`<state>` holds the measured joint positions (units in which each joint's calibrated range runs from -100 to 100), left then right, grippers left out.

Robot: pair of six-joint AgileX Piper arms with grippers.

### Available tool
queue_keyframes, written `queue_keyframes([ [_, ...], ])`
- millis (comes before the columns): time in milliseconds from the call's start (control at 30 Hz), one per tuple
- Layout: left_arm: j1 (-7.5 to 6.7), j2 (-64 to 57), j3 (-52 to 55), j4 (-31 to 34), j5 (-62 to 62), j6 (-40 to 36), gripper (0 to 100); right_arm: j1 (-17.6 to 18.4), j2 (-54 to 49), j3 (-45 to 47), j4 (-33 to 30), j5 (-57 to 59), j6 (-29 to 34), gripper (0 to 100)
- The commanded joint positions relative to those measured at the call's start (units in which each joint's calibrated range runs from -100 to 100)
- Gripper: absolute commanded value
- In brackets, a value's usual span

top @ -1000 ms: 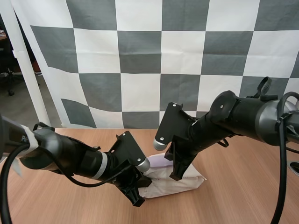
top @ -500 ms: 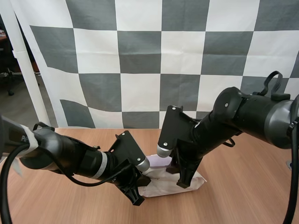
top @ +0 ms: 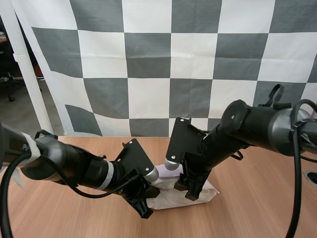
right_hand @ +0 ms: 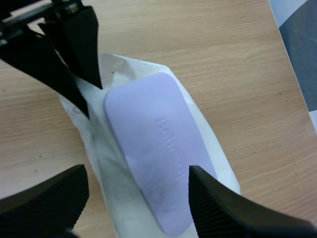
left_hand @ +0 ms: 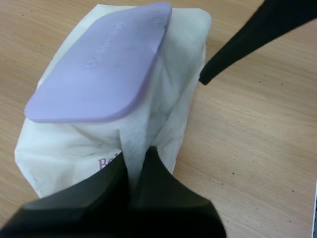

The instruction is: Open the wet wipes lid

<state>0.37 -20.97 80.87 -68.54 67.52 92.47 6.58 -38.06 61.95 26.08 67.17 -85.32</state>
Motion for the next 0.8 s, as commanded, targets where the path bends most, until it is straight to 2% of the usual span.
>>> queue_keyframes([
  [0,0.01,0.0,0.0,-0.1,-0.1,0.9,0,0.0,0.3,0.0,0.1,-2.8,-0.1,95],
  [67,0.01,0.0,0.0,-0.1,-0.1,0.9,0,0.0,0.2,0.0,0.2,-2.8,-1.0,88],
  [200,0.01,0.0,0.0,-0.1,-0.3,0.9,0,0.0,-0.2,0.0,0.2,-1.0,-0.9,58],
  [367,0.01,0.0,0.0,-0.1,0.0,0.9,0,0.0,-0.5,0.0,1.3,-0.3,-0.8,28],
  [467,0.01,0.0,0.0,-0.1,0.3,0.9,0,0.0,-0.5,0.0,2.4,-0.7,-1.2,2],
  [767,0.01,0.0,0.0,0.4,1.1,0.9,0,0.0,-0.5,0.0,5.4,-9.3,-2.3,0],
])
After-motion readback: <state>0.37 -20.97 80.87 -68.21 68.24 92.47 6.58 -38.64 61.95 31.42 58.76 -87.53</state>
